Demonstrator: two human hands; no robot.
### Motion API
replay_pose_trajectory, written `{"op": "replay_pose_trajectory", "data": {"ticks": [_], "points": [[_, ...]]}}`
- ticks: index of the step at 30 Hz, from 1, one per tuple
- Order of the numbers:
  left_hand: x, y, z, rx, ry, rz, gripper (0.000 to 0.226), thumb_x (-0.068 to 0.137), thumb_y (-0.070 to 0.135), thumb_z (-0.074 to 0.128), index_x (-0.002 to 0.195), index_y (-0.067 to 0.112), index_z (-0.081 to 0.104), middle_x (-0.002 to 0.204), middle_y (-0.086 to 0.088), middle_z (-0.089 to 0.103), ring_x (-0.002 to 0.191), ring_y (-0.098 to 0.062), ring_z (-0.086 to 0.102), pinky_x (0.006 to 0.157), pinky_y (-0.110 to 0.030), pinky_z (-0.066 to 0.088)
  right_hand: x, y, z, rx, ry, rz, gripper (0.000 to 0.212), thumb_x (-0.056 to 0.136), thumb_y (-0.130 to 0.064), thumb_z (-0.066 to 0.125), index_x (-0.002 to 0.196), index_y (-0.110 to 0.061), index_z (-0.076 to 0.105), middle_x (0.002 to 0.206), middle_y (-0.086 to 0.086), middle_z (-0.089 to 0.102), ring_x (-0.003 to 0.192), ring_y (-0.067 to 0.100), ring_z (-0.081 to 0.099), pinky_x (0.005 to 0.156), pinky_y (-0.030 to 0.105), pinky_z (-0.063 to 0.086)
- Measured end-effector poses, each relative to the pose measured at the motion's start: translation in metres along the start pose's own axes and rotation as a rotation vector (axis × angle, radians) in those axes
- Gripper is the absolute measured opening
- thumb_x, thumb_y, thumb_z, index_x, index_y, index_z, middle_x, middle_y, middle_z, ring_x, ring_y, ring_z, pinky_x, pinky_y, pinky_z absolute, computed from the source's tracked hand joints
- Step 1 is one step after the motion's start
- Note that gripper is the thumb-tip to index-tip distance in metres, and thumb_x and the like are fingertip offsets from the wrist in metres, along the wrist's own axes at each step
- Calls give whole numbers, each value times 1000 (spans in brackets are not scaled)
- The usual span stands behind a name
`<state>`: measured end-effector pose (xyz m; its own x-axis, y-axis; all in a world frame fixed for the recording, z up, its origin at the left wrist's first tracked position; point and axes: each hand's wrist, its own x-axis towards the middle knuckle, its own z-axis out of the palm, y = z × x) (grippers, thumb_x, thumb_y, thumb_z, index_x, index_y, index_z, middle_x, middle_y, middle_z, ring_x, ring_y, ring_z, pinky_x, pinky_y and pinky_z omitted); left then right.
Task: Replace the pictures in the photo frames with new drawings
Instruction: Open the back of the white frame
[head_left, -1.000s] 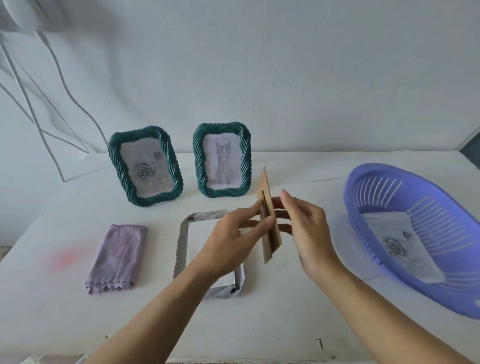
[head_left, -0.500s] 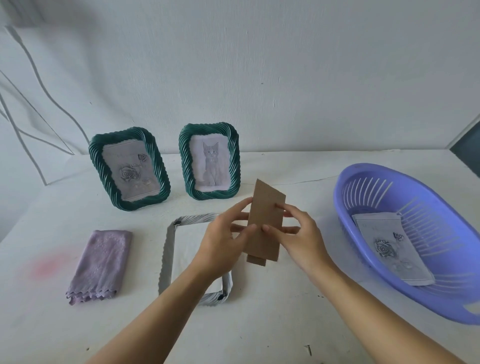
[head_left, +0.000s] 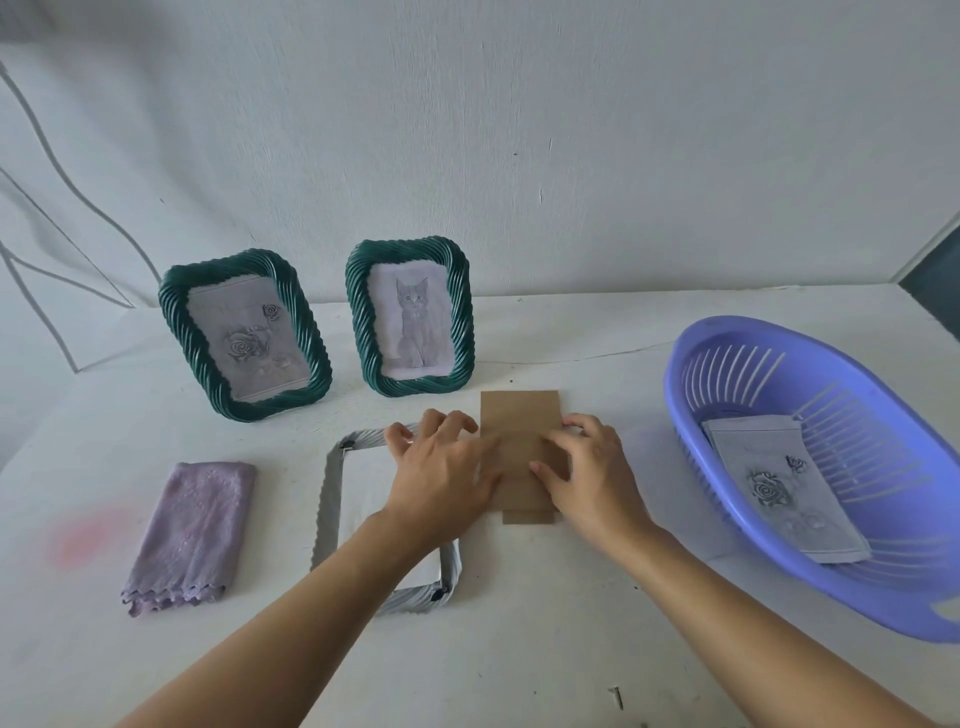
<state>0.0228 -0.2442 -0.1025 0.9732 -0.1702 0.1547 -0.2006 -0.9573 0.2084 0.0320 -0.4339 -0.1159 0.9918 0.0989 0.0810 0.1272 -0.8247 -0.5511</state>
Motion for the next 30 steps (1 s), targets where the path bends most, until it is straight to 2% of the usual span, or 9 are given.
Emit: {"op": "replay_pose_trajectory", "data": {"ticks": [5,13,15,20,24,26,30], "points": [[5,-2,-3,15,-68,7,30,89,55,58,116,43,66,133,20,53,124,-19,40,93,-48,20,-3,-1,4,-58,36,-20,36,85,-27,73,117,-13,68,132,8,53,112,32,52,93,39,49],[0,-3,1,-6,-21,20,32,86,51,64,114,39,70,120,17,67,114,-20,51,88,-48,23,-3,-7,4,-123,56,-37,33,81,-25,70,112,-17,66,126,8,53,107,31,53,84,35,49],[-2,-3,1,22,-28,31,31,86,50,64,115,38,70,120,16,68,114,-21,52,89,-50,24,-3,-9,2,-112,40,-35,32,83,-26,69,114,-17,65,127,6,52,110,30,51,86,35,49],[-7,-5,-8,12,-56,69,37,93,51,55,127,37,61,139,18,57,124,-21,44,91,-47,18,2,-15,-7,-136,-51,42,37,89,-34,64,124,-23,61,134,1,49,120,24,47,92,32,46],[-23,-17,-16,-84,-36,85,34,93,51,49,123,40,62,142,17,54,125,-20,45,91,-46,24,-3,-22,-5,-183,-9,-36,36,84,-27,69,119,-22,65,132,4,53,118,29,51,92,39,48],[-32,-29,-23,-132,17,24,33,92,51,51,121,44,64,135,17,57,124,-16,45,91,-45,24,-5,-28,0,-120,24,-106,32,81,-23,72,112,-21,69,123,2,57,111,28,55,87,43,51],[-49,-65,-42,-204,168,-145,21,90,40,67,111,43,68,108,19,61,106,-13,54,83,-38,26,-6,-50,10,68,70,-249,15,84,-23,70,98,-22,72,99,-8,63,95,22,60,82,42,49]]}}
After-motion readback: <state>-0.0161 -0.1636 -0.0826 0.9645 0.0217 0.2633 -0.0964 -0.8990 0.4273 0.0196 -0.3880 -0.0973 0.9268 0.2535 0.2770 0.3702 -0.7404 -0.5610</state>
